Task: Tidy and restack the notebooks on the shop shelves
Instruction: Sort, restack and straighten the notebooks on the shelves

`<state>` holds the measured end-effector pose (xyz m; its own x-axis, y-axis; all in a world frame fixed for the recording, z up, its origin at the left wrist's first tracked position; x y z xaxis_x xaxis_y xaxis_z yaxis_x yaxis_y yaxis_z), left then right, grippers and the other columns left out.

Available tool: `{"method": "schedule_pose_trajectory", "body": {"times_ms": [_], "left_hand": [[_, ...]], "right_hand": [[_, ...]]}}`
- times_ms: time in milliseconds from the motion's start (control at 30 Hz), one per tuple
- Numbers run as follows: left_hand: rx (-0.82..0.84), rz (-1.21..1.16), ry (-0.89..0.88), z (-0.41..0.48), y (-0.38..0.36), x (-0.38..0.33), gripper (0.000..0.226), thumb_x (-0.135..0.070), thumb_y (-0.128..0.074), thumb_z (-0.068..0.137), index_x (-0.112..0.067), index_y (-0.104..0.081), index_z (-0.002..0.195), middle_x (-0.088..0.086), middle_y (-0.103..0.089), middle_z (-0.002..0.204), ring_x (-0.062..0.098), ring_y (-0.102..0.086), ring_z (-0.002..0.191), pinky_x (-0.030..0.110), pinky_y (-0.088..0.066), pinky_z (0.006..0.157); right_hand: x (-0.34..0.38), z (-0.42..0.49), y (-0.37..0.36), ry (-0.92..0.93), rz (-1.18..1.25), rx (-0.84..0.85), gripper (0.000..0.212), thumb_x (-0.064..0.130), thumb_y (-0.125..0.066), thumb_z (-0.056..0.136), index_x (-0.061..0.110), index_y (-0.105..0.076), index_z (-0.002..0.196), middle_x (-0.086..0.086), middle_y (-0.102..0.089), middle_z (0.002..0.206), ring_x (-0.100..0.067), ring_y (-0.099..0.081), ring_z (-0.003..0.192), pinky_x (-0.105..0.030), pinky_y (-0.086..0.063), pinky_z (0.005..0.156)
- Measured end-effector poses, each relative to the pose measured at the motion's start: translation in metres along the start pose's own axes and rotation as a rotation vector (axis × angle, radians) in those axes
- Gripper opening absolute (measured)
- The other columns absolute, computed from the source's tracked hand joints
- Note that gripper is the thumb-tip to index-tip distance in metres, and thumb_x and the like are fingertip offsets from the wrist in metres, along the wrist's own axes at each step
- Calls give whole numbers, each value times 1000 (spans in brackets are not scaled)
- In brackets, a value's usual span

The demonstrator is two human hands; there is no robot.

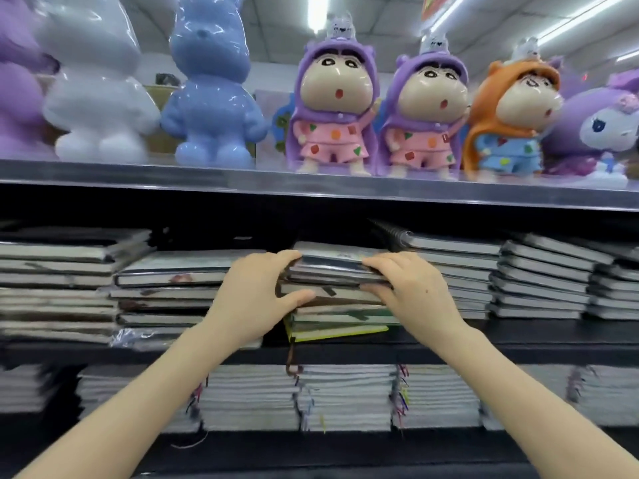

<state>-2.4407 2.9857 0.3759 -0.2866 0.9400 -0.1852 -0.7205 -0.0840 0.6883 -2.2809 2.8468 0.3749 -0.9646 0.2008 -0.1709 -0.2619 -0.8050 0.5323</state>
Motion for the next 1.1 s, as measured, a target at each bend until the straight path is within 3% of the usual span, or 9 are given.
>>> {"method": "schedule_pose_trajectory", "body": {"times_ms": [133, 267, 333, 500, 600, 767, 900, 1000, 1100], "left_hand": [[-271, -71, 132, -11, 13, 2, 47, -46, -57, 88, -15, -61, 122, 3, -62, 109, 21, -57, 104, 28, -40, 86], [-73, 32, -28, -6, 12, 2, 73, -64, -54, 79, -20, -49, 137, 1, -57, 125, 21, -50, 117, 24, -31, 95], [9, 35, -68, 0, 11, 2, 78, -71, -44, 76, -23, -48, 137, -3, -57, 128, 16, -49, 120, 20, -30, 96], [-243, -351, 357, -15, 23, 0, 39, -54, -46, 89, -21, -65, 100, -8, -66, 79, 12, -64, 76, 40, -54, 78], [-37, -630, 628, -25, 17, -10, 48, -61, -40, 88, -18, -61, 98, 5, -68, 80, 22, -69, 69, 43, -58, 75], [148, -1126, 889, -35, 10, -28, 26, -17, -67, 86, 2, -67, 104, 12, -73, 88, 20, -70, 65, 25, -54, 50], [-64, -992, 769, -52, 25, -30, 15, -1, -66, 84, -2, -66, 99, 10, -74, 82, 21, -71, 67, 28, -57, 56], [-235, -867, 647, -66, 51, -23, 25, -1, -69, 82, -15, -62, 101, 3, -74, 90, 21, -71, 82, 36, -56, 73], [-321, -892, 702, -80, 65, -12, 24, -2, -67, 83, -9, -60, 105, 8, -72, 92, 19, -71, 77, 29, -55, 63]], "right_hand": [[-21, -4, 19, -244, 353, 111, 53, 63, -60, 76, 28, -66, 115, 19, -63, 107, -3, -57, 101, -17, -44, 86], [-20, -4, 4, -137, 210, 359, 80, 69, -65, 69, 41, -39, 140, 15, -43, 142, -8, -40, 130, -31, -39, 104], [-20, 2, 3, -126, 253, 326, 67, 59, -66, 75, 35, -49, 135, 13, -51, 137, -9, -48, 125, -34, -43, 101], [-18, -8, 16, -2, 289, 18, 36, 33, -66, 84, 11, -70, 113, 0, -70, 112, -16, -64, 107, -32, -52, 91], [-5, -30, 28, 78, 266, -159, 39, 35, -54, 90, 5, -70, 107, -4, -71, 105, -19, -64, 103, -21, -46, 90], [26, -59, 39, 253, 326, -99, 41, 36, -56, 90, 5, -69, 113, -2, -66, 121, -20, -55, 123, -25, -41, 105], [7, -51, 56, -184, 946, 70, 46, 62, -52, 85, 25, -73, 104, 14, -68, 115, -6, -60, 115, -20, -46, 96], [-21, -27, 44, -566, 481, 84, 48, 64, -47, 85, 31, -62, 117, 12, -67, 110, -14, -63, 106, -29, -49, 82], [-28, -9, 12, -765, 198, 354, 77, 75, -35, 84, 19, -46, 134, 0, -63, 105, -24, -60, 101, -33, -41, 68]]}}
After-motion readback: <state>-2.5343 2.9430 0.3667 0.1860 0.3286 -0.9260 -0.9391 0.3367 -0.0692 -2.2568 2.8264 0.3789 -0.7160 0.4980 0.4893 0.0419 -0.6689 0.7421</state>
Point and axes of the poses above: each hand's wrist, its own z-axis towards the middle knuckle, its own y-axis out of the back of the hand, x = y × z, the point moved 4 cm from there along z, towards the middle knuckle
